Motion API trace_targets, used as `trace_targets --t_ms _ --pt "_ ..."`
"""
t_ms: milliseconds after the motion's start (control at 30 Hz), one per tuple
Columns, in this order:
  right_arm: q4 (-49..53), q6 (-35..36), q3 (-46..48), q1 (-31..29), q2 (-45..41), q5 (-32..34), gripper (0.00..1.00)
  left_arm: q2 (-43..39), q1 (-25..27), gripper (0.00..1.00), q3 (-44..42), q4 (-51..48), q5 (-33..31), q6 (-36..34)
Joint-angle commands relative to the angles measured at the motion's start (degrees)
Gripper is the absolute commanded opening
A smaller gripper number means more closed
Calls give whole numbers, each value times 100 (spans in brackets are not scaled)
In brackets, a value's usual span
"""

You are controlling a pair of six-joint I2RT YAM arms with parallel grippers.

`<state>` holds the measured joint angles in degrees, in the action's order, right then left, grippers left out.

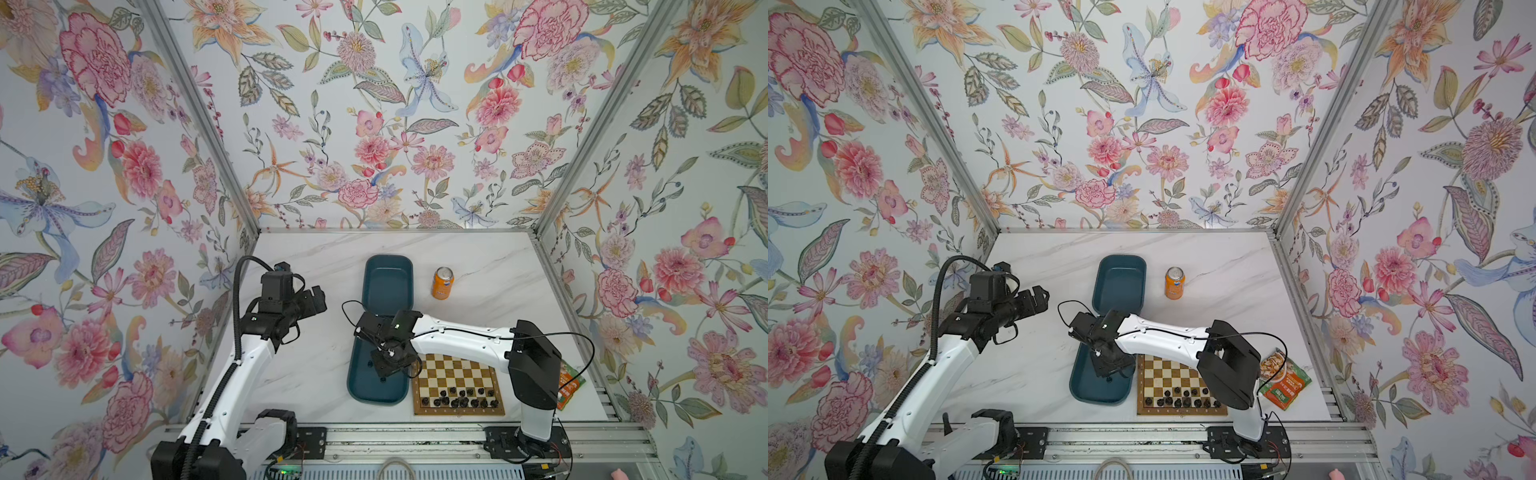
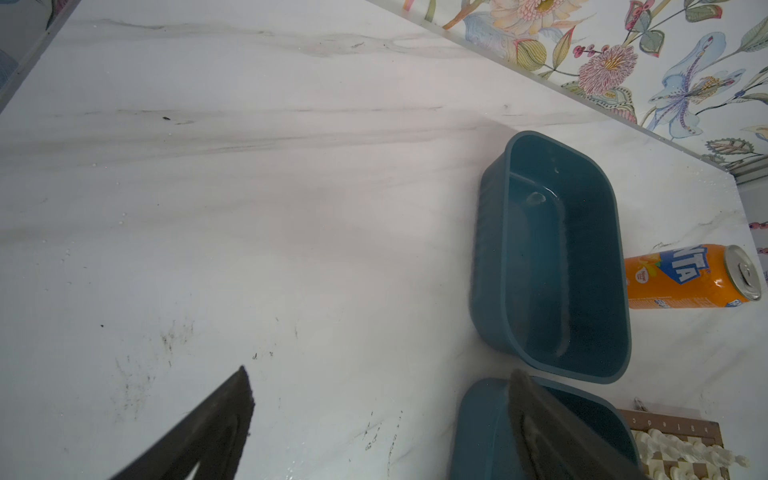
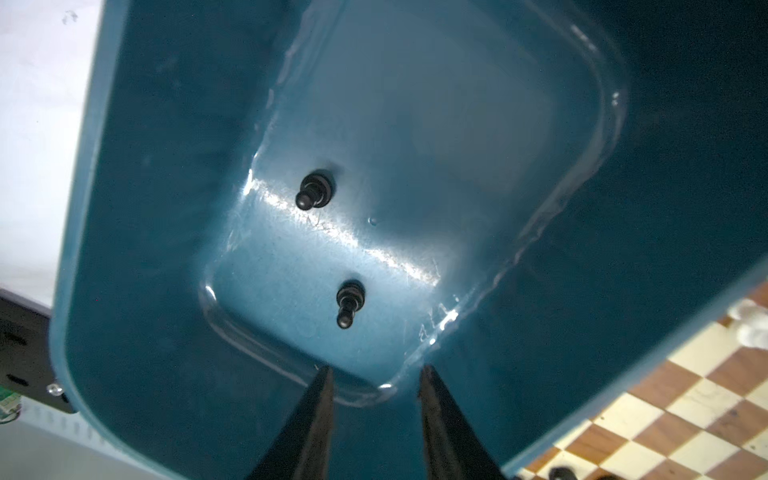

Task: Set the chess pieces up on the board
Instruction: 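Raise the right gripper and move it back over the teal piece tray, then lower the right gripper into the tray and close on another black piece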

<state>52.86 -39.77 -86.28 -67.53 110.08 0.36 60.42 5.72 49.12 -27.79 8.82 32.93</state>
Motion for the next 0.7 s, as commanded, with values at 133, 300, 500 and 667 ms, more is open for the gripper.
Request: trace_targets --t_ms 133,300,500,667 --pt "-105 -83 -223 -133 428 -168 32 -54 -160 97 -63 -30 94 -208" --pt "-170 -116 -165 -166 536 -237 30 -118 -236 97 -104 -99 94 -251" --pt "-265 -113 -117 -180 649 -265 27 -166 -308 97 -114 -152 94 -276" --pt "-265 -126 -118 -174 714 -229 23 -163 -325 97 -74 -169 94 -285"
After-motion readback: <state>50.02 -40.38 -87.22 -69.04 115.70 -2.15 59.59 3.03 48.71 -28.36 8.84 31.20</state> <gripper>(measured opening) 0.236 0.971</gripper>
